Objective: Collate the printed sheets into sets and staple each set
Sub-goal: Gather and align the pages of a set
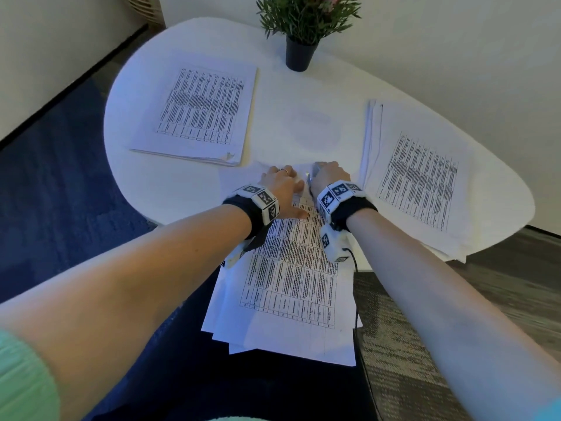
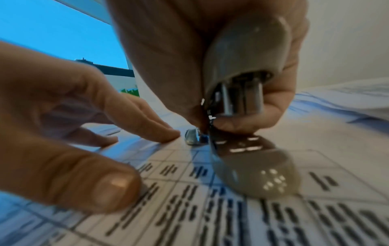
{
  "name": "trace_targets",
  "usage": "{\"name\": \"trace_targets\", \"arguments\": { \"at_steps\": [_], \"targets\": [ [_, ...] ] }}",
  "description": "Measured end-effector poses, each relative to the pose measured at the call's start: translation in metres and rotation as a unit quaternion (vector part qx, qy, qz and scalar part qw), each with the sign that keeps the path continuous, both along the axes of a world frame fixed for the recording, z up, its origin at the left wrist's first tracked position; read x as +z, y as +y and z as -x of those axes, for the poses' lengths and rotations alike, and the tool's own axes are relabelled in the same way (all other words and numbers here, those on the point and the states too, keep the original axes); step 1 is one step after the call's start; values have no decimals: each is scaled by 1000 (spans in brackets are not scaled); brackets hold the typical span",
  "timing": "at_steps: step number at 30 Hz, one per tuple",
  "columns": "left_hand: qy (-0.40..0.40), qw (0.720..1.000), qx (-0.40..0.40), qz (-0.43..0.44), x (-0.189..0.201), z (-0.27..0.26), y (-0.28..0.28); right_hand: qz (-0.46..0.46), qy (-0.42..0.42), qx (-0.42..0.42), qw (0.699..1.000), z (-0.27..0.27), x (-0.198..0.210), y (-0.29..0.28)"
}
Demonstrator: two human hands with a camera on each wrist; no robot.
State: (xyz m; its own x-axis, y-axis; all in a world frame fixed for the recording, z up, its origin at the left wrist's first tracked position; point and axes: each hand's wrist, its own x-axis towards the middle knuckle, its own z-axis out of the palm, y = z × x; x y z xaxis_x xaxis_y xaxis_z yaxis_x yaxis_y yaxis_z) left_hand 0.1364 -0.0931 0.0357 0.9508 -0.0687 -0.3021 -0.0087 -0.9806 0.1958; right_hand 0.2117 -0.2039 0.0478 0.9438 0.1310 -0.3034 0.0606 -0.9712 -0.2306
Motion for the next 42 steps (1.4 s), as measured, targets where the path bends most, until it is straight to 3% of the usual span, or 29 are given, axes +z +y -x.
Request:
{"name": "trace_targets", "arguments": {
  "at_steps": [5,11,15,20,33,35,40,42],
  "targets": [
    [1,1000,8,11,2,4,-2,25,-26,58,998,-4,5,5],
    [39,997,1,72,13,11,10,-17,-7,38,999,-18,12,1],
    [-3,993,60,103,10,29,32,-33,-8,79,996,-6,16,-13],
    [-13,992,85,95,7,38,36,21,-13,160,987,15,8,-14],
    [31,998,57,-3,16,33,21,109,-34,238,964,16,19,-4],
    [36,998,60,-6,15,32,21,108,-44,216,969,21,16,-2],
    [19,998,50,-12,15,34,20,5,36,28,999,29,3,20],
    [18,999,50,-12,15,35,20,5,25,41,999,28,4,21]
  ]
}}
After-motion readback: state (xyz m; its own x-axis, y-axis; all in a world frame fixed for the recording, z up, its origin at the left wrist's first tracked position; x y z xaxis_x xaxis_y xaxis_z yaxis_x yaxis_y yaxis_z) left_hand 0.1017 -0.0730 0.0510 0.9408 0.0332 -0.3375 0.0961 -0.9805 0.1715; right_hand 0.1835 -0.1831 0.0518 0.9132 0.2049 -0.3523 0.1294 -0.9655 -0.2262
